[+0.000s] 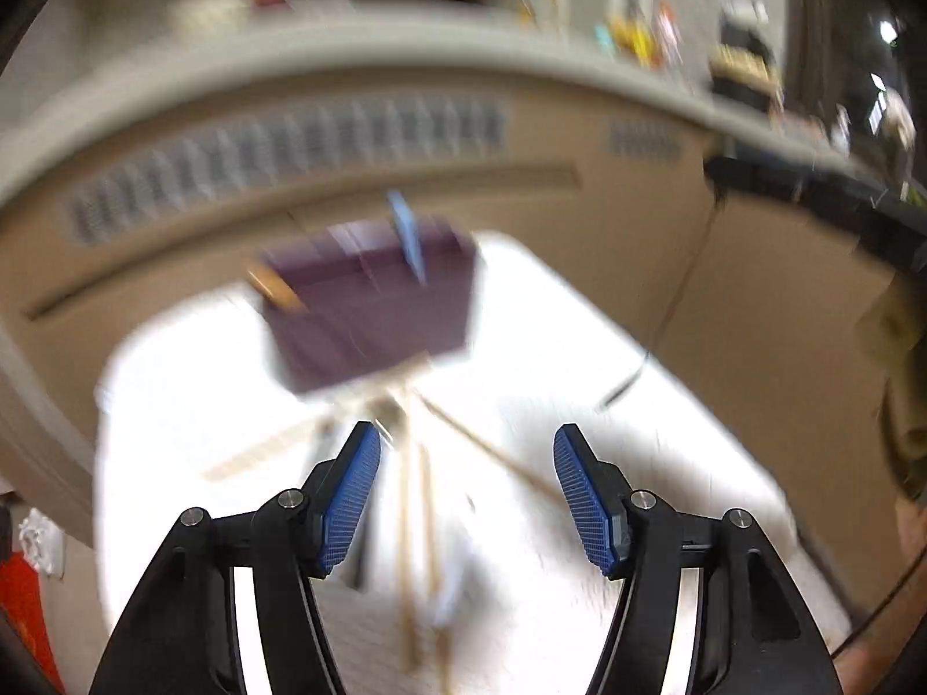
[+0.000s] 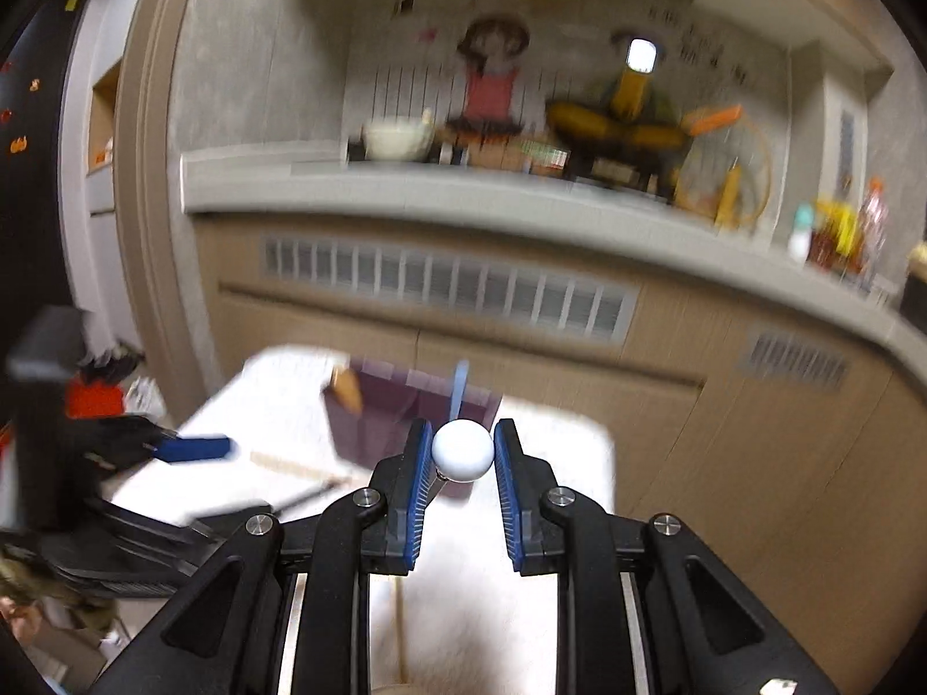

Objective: Organize utensils

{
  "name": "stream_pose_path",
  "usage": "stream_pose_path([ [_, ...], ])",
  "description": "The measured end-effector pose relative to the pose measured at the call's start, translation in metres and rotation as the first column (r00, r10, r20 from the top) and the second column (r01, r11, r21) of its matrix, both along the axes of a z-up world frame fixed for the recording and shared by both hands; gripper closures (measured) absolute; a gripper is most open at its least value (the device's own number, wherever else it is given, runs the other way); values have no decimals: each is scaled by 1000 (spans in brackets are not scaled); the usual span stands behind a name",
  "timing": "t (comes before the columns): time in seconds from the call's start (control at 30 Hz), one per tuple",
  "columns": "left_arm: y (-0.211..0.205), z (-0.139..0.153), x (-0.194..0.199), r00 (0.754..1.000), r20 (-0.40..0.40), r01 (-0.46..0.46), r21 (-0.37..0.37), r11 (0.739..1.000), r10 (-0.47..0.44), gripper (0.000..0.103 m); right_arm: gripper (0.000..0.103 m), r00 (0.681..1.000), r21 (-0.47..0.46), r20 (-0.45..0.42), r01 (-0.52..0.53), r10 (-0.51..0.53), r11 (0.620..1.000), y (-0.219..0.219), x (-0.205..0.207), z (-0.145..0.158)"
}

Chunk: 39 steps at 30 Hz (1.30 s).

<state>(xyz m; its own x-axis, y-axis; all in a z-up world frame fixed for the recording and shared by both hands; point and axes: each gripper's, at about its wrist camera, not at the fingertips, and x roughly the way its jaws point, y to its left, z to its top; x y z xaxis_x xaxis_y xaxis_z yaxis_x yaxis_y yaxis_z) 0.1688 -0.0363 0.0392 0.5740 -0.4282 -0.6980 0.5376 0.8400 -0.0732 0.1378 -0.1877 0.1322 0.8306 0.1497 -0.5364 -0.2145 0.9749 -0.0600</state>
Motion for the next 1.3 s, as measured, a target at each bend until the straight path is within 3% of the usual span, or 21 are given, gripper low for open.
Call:
stream_pose_path([
  [0.1,-25,-43,11,995,-88,45,63,997,-40,40,82,997,11,-72,-11,12,1000,-5,-3,-29],
  [0.3,-52,-93,41,980,-200,23,153,988,8,40,82,988,11,-154,0,1,1000,-17,-12,-66],
  [0.37,-58,-103,48,976,-217,15,178,984,25,41,82,986,5,-168,3,-2,1000,-21,-14,-72],
  [0.47,-64,-109,52,977,-207,-4,210,978,48,50,82,984,7,-177,7,-6,1000,-24,-14,-78],
  [0.53,-67,-108,54,977,-206,-15,208,978,58,68,82,984,9,-178,11,-9,1000,-27,-14,-77],
  [0.7,-62,-100,48,982,-164,-60,181,982,90,68,82,986,14,-169,15,-13,1000,-27,-16,-73],
  [0.77,-54,-89,40,985,-143,-78,147,986,99,68,82,986,8,-164,13,-12,1000,-25,-18,-71],
  [0.87,-36,-60,22,989,-92,-113,39,993,117,68,82,988,0,-151,11,-11,1000,-22,-22,-65],
  [1.03,-14,8,-3,985,79,-148,-85,985,154,68,82,998,10,-65,23,-22,1000,-17,-26,-37],
  [1.13,-4,62,-10,962,213,-142,-150,978,172,68,82,999,20,28,27,-28,999,-14,-24,-2],
  [1.3,20,151,1,890,395,-110,-294,949,226,68,82,976,-41,214,53,-43,998,1,-3,69],
])
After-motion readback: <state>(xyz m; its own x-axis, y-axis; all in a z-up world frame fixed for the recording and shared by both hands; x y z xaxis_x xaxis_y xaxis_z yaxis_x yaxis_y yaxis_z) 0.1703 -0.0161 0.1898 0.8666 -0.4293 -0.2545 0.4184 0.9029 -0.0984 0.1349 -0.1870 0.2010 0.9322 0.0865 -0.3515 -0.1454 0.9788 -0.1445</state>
